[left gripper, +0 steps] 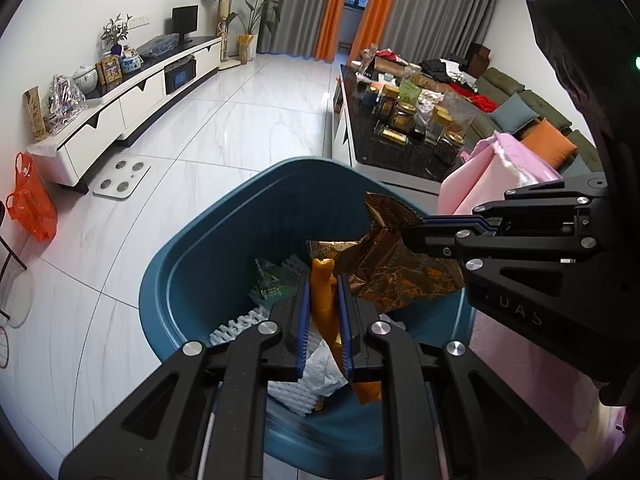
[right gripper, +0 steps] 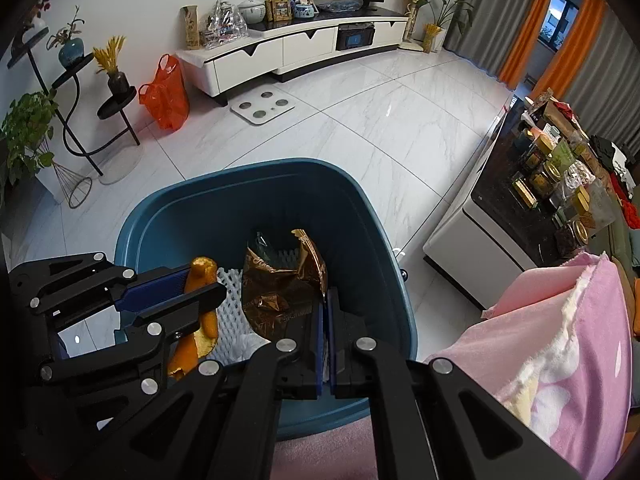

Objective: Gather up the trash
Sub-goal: 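Open both grippers to drop the peel and wrapper into the bin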

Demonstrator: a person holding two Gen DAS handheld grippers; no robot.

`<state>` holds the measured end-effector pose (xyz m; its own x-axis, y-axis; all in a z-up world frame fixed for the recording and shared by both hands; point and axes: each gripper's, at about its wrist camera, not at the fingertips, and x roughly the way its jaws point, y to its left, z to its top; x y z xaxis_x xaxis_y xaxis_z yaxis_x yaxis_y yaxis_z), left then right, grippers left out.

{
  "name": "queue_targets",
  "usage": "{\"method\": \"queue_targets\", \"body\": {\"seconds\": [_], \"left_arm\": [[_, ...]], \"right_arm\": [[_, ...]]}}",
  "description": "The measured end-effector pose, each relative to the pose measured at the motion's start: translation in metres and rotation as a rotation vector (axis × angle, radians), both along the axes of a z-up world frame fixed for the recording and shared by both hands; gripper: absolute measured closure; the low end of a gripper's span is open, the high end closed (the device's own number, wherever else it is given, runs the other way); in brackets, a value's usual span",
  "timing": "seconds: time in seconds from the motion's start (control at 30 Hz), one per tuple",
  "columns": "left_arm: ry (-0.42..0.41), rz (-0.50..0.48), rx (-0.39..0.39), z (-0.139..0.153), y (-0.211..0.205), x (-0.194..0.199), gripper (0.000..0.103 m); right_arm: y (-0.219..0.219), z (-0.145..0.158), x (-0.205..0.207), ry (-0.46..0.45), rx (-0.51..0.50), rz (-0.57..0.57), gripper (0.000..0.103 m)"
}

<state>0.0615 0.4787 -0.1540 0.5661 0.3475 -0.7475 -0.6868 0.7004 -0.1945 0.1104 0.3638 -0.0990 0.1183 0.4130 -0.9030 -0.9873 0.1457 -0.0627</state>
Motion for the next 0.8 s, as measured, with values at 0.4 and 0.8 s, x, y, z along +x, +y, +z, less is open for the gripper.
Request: {"method": "queue_targets", "body": {"seconds": [0.4, 0.8], "left_arm": [[0.026, 0.011, -0.035, -0.020, 0.010, 0.006, 0.089], [0.032, 0.014, -0.041, -0.026, 0.014, 0.003, 0.088]], "right_arm": [[0.009, -0.013, 0.004, 0.007, -0.053, 0.016, 0.101], [0.010, -0.016, 0.009, 0.008, -0.070, 0.013, 0.101]]}}
